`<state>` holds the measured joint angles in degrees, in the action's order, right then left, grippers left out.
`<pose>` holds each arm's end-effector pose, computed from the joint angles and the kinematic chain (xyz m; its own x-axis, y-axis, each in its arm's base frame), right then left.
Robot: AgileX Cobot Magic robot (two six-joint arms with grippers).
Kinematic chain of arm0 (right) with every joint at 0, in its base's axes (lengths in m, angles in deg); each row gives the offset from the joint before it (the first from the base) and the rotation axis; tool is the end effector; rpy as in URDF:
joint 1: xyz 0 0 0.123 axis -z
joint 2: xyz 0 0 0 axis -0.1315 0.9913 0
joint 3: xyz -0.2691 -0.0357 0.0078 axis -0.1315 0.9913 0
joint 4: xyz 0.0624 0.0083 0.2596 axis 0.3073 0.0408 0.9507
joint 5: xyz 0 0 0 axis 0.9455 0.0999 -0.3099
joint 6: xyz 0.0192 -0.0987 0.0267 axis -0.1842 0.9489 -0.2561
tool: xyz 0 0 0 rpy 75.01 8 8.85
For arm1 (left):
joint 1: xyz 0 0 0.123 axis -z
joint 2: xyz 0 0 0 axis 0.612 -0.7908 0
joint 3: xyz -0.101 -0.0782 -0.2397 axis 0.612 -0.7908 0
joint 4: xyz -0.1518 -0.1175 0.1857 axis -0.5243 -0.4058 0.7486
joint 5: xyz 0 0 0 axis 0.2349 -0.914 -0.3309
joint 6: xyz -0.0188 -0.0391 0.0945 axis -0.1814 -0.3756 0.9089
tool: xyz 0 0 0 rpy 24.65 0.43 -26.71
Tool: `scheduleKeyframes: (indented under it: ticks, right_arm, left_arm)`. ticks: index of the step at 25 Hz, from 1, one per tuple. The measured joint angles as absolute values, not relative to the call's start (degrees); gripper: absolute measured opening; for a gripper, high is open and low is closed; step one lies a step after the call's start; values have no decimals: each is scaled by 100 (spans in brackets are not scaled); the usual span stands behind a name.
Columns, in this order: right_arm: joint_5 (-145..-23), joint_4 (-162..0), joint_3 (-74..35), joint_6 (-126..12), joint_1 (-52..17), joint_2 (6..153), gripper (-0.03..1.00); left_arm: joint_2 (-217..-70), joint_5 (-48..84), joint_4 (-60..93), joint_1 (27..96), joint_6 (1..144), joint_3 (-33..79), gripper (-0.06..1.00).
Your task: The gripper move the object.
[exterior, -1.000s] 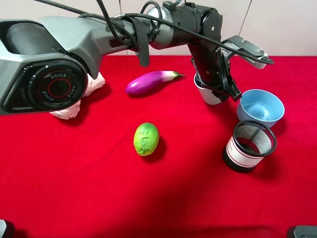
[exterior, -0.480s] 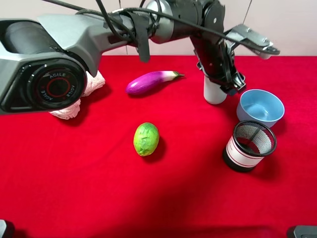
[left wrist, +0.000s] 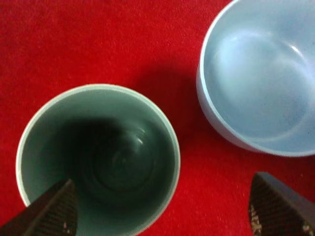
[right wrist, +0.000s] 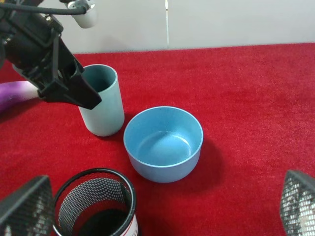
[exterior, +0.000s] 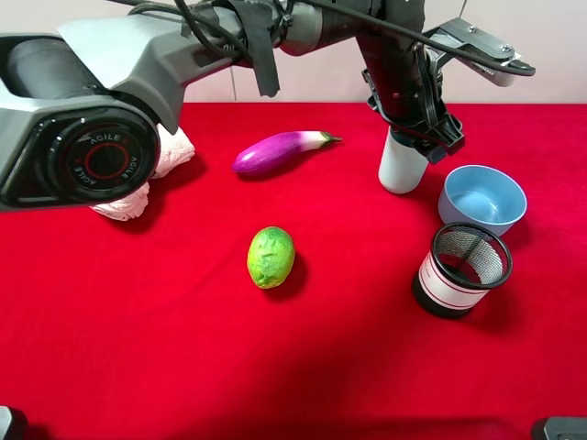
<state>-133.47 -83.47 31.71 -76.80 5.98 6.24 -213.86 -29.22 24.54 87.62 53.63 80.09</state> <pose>0.0344 0.0088 0.2831 -0.4148 -0.0137 -0.9098 -0.0972 0.9948 0.0293 0.3604 -0.4398 0.1779 -0.3451 0.7233 -0.5981 0.8791 0.4723 0.0639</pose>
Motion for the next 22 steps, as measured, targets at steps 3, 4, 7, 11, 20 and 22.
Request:
scheduleKeyframes:
  ticks: [3, 4, 7, 11, 20, 22]
  right_arm:
    - [-13347, -8347, 3171, -7680, 598, 624, 69]
    - [-13347, -8347, 3171, -7680, 598, 624, 69]
    - [-13347, -8347, 3171, -7680, 598, 624, 69]
    - [-13347, -8347, 3171, -7680, 598, 624, 69]
    - [-13342, -8347, 3171, -7680, 598, 624, 69]
    - [-13342, -8346, 3171, -7680, 598, 624, 69]
  left_arm:
    - [-21386, -3250, 2461, 8762, 5351, 8161, 70]
    - [-21386, -3359, 2461, 8762, 5339, 8224, 70]
    - [-21386, -3791, 2472, 8762, 5299, 8480, 70]
    - [-21380, -4344, 2472, 8762, 5175, 8821, 74]
    - [-20876, -4571, 2842, 8762, 5013, 8919, 84]
    - [-20718, -4573, 2881, 8762, 4953, 8919, 86]
